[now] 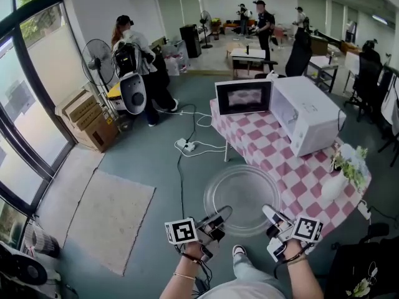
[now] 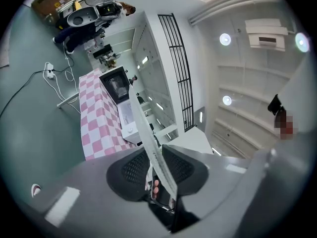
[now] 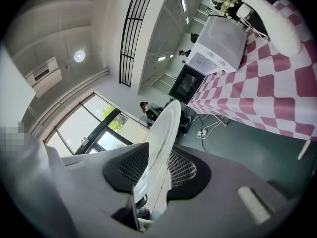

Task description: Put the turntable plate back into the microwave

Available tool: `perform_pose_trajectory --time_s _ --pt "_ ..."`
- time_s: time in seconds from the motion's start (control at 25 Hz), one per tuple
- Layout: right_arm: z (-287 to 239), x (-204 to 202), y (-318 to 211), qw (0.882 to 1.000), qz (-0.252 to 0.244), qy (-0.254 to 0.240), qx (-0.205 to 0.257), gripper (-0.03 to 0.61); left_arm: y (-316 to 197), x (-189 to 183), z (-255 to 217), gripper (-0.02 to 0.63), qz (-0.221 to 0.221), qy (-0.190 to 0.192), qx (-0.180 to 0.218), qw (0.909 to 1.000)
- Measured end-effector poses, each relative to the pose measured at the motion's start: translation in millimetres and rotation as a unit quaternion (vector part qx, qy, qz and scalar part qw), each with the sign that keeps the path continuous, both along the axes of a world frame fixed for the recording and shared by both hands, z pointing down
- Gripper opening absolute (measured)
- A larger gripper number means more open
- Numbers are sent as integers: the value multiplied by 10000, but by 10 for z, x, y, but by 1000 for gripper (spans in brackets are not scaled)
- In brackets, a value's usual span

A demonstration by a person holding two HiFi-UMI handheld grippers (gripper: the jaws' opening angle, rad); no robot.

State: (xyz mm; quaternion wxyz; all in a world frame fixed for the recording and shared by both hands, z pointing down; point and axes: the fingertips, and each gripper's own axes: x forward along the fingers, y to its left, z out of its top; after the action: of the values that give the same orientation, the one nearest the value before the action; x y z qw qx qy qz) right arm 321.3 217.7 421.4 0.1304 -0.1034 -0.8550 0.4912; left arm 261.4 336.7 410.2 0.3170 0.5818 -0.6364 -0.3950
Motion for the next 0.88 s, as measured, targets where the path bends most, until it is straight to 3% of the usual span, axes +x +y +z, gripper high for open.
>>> perform_pose_trajectory --time_s 0.24,0.4,0.88 --pt "-9 -555 -339 9998 -28 193 -33 106 -317 -539 -42 77 -92 195 55 9998" --pt "-40 -979 -572 9998 -165 69 -50 106 -557 -942 -47 77 -136 42 -14 9999" --pt "32 -1889 -1303 9998 -71 159 -67 106 -1300 -1882 12 77 -7 110 13 9999"
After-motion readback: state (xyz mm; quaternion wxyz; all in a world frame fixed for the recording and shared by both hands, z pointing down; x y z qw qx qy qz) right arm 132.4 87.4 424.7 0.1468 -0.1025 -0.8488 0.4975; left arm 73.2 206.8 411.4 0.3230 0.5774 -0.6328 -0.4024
